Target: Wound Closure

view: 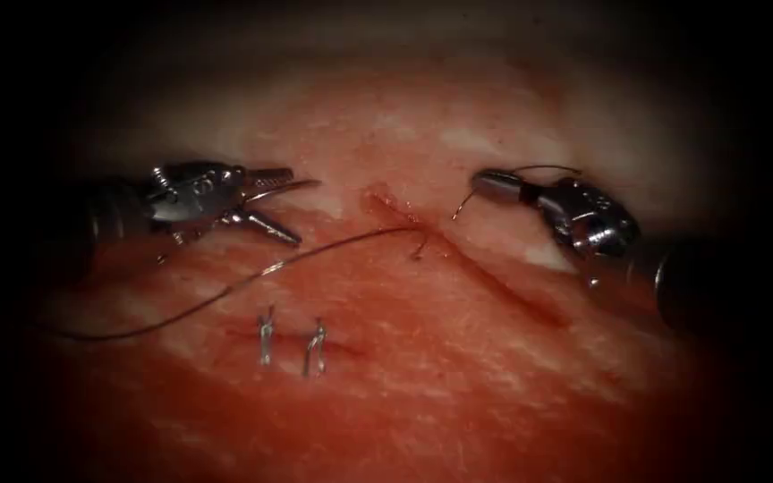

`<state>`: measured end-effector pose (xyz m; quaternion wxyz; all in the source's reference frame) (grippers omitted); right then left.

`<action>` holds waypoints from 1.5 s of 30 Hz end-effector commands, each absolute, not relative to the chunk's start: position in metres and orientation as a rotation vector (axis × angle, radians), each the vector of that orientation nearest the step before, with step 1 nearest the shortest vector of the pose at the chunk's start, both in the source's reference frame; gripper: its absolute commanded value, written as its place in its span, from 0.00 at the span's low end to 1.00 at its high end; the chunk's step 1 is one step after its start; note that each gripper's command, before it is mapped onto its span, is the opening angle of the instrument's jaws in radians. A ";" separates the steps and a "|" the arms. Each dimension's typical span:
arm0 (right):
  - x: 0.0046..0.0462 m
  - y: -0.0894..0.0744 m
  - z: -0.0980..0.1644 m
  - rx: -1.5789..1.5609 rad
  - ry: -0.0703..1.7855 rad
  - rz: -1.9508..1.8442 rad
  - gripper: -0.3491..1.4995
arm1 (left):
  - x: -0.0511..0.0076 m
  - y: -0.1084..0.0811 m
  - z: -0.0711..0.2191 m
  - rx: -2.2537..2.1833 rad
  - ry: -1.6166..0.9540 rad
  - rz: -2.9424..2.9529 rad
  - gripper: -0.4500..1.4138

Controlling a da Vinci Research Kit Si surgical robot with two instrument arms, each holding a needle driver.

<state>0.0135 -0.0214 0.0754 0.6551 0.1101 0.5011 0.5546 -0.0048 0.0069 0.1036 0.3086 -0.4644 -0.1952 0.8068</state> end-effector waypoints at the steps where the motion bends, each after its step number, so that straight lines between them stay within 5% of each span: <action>1: 0.0140 -0.022 0.076 0.271 1.128 1.273 0.60 | -0.0054 0.007 0.104 -1.229 -0.518 2.132 0.50; 15: 0.0106 -0.022 0.081 0.486 1.037 1.689 0.80 | -0.0053 0.007 0.104 -1.229 -0.517 2.133 0.45; 30: 0.0101 -0.021 0.086 0.559 1.052 1.816 0.75 | -0.0052 0.006 0.104 -1.230 -0.519 2.134 0.45; 34: 0.0101 -0.021 0.085 0.562 1.049 1.819 0.60 | -0.0052 0.006 0.104 -1.230 -0.518 2.134 0.44; 37: 0.0101 -0.021 0.085 0.569 1.041 1.821 0.00 | -0.0052 0.006 0.104 -1.230 -0.519 2.134 0.42; 45: 0.0102 -0.020 0.083 0.400 1.138 1.618 0.00 | -0.0052 0.006 0.104 -1.231 -0.518 2.135 0.41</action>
